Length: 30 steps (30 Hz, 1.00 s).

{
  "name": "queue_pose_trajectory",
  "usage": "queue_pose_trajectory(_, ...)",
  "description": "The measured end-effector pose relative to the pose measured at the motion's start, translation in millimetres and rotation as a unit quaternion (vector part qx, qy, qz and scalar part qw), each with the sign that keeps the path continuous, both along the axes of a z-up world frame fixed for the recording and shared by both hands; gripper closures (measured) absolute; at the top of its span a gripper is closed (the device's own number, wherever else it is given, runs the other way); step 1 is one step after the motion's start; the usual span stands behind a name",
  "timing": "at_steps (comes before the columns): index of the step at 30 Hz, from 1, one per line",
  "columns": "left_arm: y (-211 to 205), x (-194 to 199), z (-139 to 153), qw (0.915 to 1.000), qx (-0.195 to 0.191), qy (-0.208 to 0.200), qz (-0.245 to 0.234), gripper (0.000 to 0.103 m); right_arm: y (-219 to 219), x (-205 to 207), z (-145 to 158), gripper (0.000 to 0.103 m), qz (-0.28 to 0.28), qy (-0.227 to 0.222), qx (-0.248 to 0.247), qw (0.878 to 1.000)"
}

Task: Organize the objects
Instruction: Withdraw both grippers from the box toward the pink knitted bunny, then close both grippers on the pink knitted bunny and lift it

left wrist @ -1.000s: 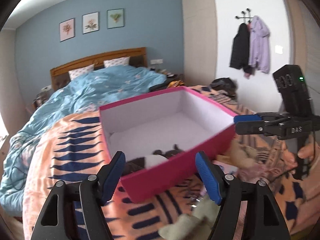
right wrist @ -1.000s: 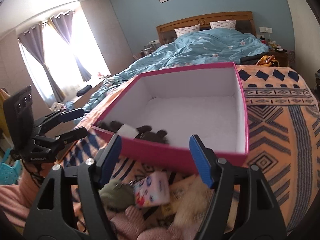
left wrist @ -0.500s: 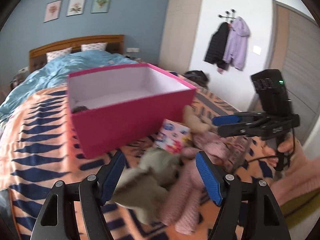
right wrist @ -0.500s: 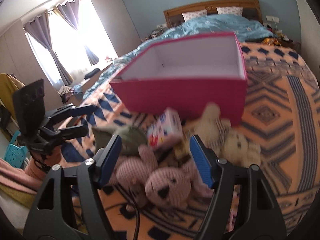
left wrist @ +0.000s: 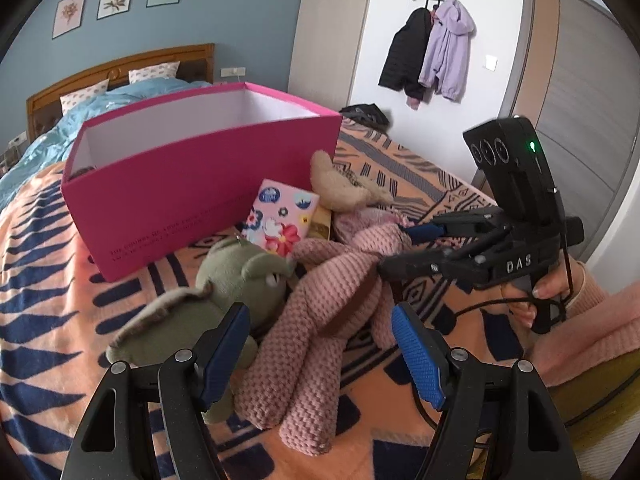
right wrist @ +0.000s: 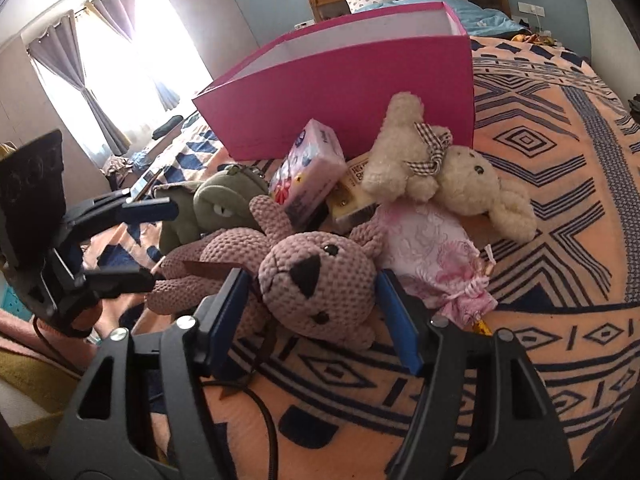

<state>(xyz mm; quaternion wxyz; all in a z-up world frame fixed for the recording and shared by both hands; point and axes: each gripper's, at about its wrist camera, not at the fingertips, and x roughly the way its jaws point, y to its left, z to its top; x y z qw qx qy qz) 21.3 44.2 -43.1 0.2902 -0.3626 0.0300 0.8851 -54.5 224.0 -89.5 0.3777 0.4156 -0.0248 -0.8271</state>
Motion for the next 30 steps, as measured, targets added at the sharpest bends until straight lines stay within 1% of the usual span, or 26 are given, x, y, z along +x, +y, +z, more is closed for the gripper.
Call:
queue_pose_trajectory(4, -1, 0, -8, 0.9998, -0.003, -0.018, 0.005, 0.028, 0, -5, -2, 0.035, -0.002, -0.003, -0.014, 1.0)
queue_pose_trajectory(5, -1, 0, -10, 0.9998, -0.003, -0.019, 0.0, 0.028, 1, -5, -2, 0.035, -0.003, -0.006, -0.017, 1.0)
queue_pose_trajectory(10, 4, 1, -14, 0.9996, -0.017, -0.023, 0.006, 0.028, 3, -10, -4, 0.035, -0.009, -0.013, -0.037, 0.999)
queue_pose_trajectory(11, 5, 1, -15, 0.9995, -0.022, -0.023, 0.007, 0.028, 4, -11, -5, 0.035, -0.01, -0.013, -0.041, 0.999)
queue_pose_trajectory(12, 6, 1, -16, 0.9994, -0.025, -0.023, 0.007, 0.028, 5, -11, -6, 0.039, -0.011, -0.014, -0.046, 0.999)
queue_pose_trajectory(15, 6, 2, -17, 0.9992, -0.031, -0.024, 0.01, 0.028, 8, -12, -6, 0.043, -0.015, -0.019, -0.052, 0.998)
queue_pose_trajectory(19, 7, 2, -13, 0.9992, -0.028, -0.025, 0.015, 0.028, 8, -9, -2, 0.045, -0.02, -0.014, -0.048, 0.999)
queue_pose_trajectory(23, 9, 3, -11, 0.9989, -0.039, -0.021, 0.018, 0.028, 19, -3, 8, 0.045, -0.027, -0.014, -0.076, 0.997)
queue_pose_trajectory(26, 10, 4, -5, 0.9994, -0.028, -0.018, 0.013, 0.028, 27, 1, 21, 0.045, -0.033, -0.001, -0.089, 0.995)
queue_pose_trajectory(27, 10, 4, -2, 0.9996, -0.023, -0.015, 0.011, 0.03, 29, 1, 26, 0.045, -0.035, 0.002, -0.093, 0.995)
queue_pose_trajectory(29, 11, 5, 8, 0.9998, -0.018, -0.002, 0.011, 0.042, 32, 1, 34, 0.045, -0.039, 0.008, -0.098, 0.994)
queue_pose_trajectory(30, 12, 5, 12, 0.9998, -0.017, 0.004, 0.011, 0.046, 32, 1, 38, 0.045, -0.037, 0.01, -0.104, 0.994)
